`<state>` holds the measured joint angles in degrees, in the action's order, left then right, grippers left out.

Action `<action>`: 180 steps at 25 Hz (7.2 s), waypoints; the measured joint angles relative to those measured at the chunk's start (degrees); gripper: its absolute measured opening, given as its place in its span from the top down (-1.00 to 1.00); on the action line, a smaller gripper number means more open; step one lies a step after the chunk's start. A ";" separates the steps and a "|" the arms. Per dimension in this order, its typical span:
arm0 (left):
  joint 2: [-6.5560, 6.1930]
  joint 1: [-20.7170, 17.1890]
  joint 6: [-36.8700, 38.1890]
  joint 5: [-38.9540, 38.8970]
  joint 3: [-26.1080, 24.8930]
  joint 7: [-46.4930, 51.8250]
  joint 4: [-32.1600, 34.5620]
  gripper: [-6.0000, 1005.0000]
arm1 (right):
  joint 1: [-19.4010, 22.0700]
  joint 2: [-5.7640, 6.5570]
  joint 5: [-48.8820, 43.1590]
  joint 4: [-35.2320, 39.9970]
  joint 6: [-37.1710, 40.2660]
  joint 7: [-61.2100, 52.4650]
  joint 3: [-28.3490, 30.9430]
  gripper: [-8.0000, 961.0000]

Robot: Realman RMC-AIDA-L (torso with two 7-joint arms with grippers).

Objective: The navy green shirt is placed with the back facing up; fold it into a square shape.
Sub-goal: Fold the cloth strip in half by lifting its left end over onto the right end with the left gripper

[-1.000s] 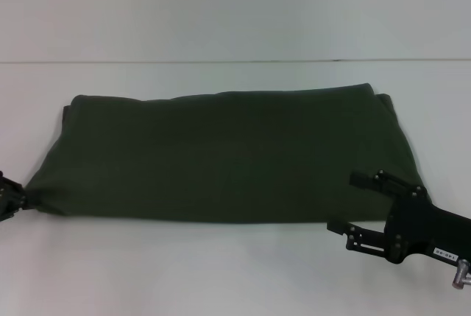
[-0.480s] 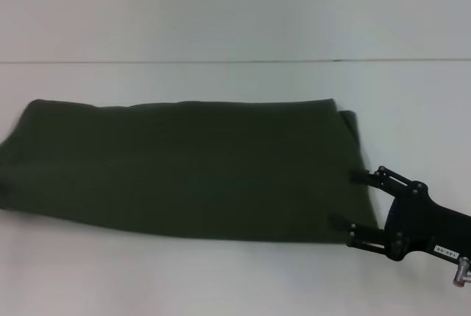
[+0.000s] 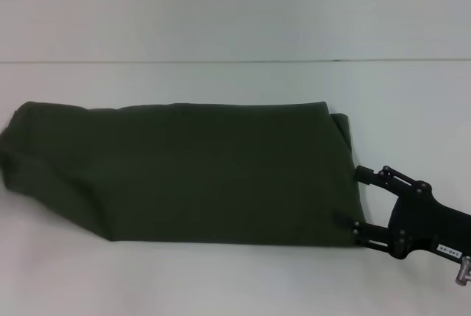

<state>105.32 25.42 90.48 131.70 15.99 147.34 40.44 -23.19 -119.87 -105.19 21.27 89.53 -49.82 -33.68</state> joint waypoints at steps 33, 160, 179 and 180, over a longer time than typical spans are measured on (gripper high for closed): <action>19.10 33.03 -10.54 -21.35 19.49 -18.22 -21.92 0.96 | 3.53 0.14 -0.32 -0.59 -3.78 -2.19 0.62 -0.90; 19.12 25.35 -16.28 -28.69 18.82 -35.16 -32.46 0.94 | -5.78 0.08 18.65 2.45 -30.97 0.88 -2.64 -0.90; 19.35 25.51 -15.47 -28.19 19.99 -35.30 -32.15 0.90 | -7.22 -0.02 20.57 1.57 -31.27 -1.83 -2.03 -0.90; 19.38 25.51 -15.19 -28.23 19.99 -35.48 -32.14 0.90 | -7.30 -0.02 20.57 1.57 -31.27 -2.21 -2.02 -0.90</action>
<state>124.70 50.93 75.29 103.47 35.98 111.86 8.30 -30.49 -119.90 -84.62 22.83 58.26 -52.03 -35.71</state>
